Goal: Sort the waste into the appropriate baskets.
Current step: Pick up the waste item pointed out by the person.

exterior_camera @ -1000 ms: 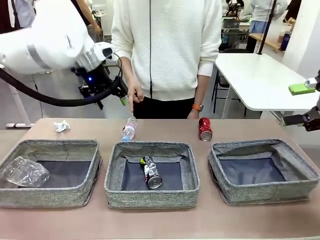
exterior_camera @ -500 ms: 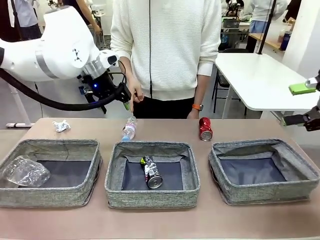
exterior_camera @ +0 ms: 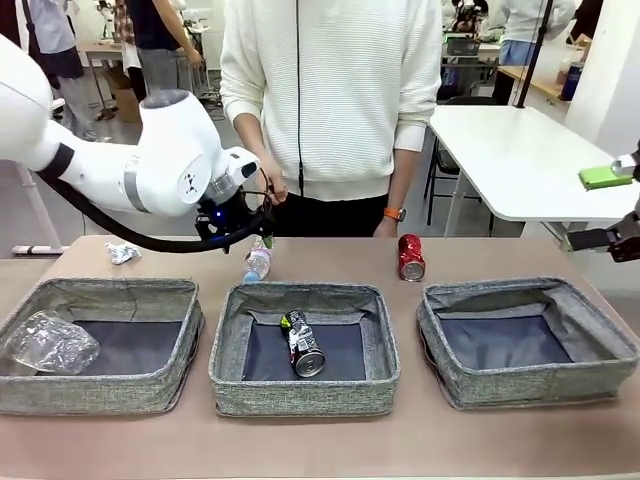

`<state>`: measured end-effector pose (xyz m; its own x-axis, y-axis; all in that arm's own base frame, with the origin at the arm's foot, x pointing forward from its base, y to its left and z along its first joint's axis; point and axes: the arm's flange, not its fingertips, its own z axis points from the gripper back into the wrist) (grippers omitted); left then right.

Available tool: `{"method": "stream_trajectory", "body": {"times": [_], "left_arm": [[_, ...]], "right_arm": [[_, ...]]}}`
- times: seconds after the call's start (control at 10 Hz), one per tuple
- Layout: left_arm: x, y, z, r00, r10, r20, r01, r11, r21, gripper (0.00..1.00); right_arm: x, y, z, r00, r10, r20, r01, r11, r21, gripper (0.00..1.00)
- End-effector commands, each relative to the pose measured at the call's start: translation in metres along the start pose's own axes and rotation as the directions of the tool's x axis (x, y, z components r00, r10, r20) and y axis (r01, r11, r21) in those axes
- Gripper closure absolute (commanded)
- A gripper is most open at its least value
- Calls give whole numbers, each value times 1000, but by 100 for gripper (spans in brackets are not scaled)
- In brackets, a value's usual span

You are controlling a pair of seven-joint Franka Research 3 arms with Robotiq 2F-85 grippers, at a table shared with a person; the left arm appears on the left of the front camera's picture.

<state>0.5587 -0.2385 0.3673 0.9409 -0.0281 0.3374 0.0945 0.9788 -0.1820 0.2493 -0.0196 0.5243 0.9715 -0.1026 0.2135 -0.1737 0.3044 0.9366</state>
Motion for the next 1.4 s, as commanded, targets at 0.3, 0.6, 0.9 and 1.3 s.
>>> {"method": "stream_trajectory", "body": {"times": [0.3, 0.6, 0.9, 1.3], "left_arm": [[26, -10, -36, 999, 34, 1, -34, 997, 71, 0], [29, -10, -42, 997, 73, -27, -71, 995, 74, 0], [25, -16, -51, 997, 64, -41, -60, 994, 87, 36], [22, -22, -54, 998, 47, -49, -43, 995, 90, 100]], "right_arm": [[4, 3, -2, 1000, 14, 11, -14, 1000, 5, 0], [4, 3, -2, 1000, 14, 11, -14, 1000, 5, 0], [4, 3, -2, 1000, 14, 11, -14, 1000, 5, 0], [4, 3, -2, 1000, 14, 11, -14, 1000, 5, 0]]}}
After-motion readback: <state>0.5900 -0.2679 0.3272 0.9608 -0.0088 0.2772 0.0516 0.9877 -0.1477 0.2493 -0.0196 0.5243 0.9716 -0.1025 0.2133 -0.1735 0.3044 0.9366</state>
